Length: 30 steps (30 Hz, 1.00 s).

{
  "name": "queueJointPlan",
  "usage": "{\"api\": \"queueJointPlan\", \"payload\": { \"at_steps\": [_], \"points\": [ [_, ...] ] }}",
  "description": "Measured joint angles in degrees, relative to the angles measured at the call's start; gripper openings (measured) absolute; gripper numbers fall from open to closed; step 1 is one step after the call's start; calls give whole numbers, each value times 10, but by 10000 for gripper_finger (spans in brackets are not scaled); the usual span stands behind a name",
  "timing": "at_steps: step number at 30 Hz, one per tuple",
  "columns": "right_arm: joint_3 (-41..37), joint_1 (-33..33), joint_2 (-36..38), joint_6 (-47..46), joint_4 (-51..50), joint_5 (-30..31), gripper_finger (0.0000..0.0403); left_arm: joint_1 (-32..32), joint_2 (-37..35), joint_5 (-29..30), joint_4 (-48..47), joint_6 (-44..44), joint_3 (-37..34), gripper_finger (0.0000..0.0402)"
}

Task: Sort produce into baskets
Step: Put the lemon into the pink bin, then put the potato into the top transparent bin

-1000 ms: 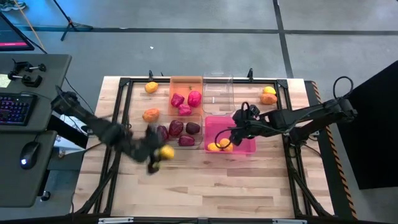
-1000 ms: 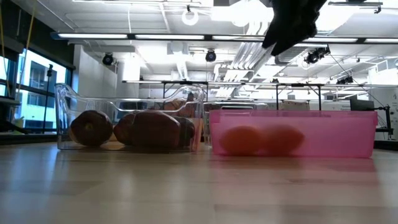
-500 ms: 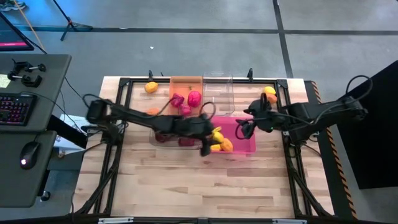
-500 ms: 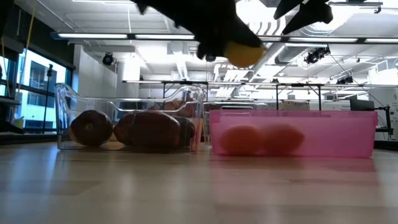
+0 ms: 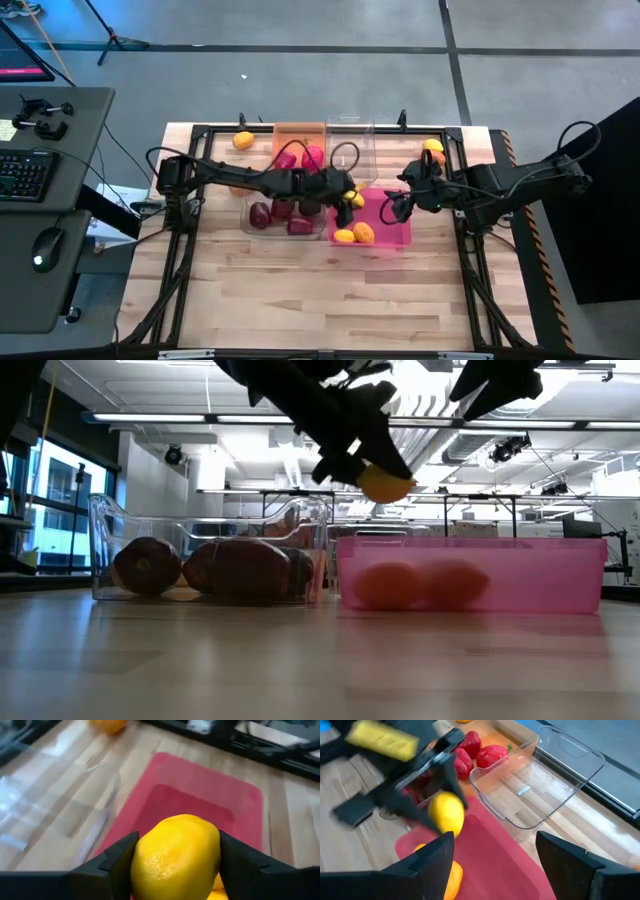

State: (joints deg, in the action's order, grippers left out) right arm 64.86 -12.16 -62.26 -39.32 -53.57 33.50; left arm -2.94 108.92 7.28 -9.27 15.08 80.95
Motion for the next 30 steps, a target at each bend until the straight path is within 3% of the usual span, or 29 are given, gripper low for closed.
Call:
{"api": "queueJointPlan", "payload": {
  "at_steps": [10, 14, 18, 22, 26, 30],
  "points": [
    [0, 0, 0, 32, -9, 46, 271, -24, -5, -55, -36, 26, 0, 337],
    [0, 0, 0, 38, -14, 57, 271, -24, -36, -71, -66, 26, 0, 356],
    [0, 0, 0, 36, -26, 57, 271, -24, -104, -70, -211, -11, 0, 356],
    [0, 0, 0, 33, -29, 57, 271, -11, -206, -7, -319, -56, -11, 356],
    [0, 0, 0, 24, -23, 57, 271, -2, -308, 82, -387, -63, -76, 356],
    [0, 0, 0, -9, -23, 57, 271, -31, -390, 83, -463, 38, -195, 356]
  ]
}}
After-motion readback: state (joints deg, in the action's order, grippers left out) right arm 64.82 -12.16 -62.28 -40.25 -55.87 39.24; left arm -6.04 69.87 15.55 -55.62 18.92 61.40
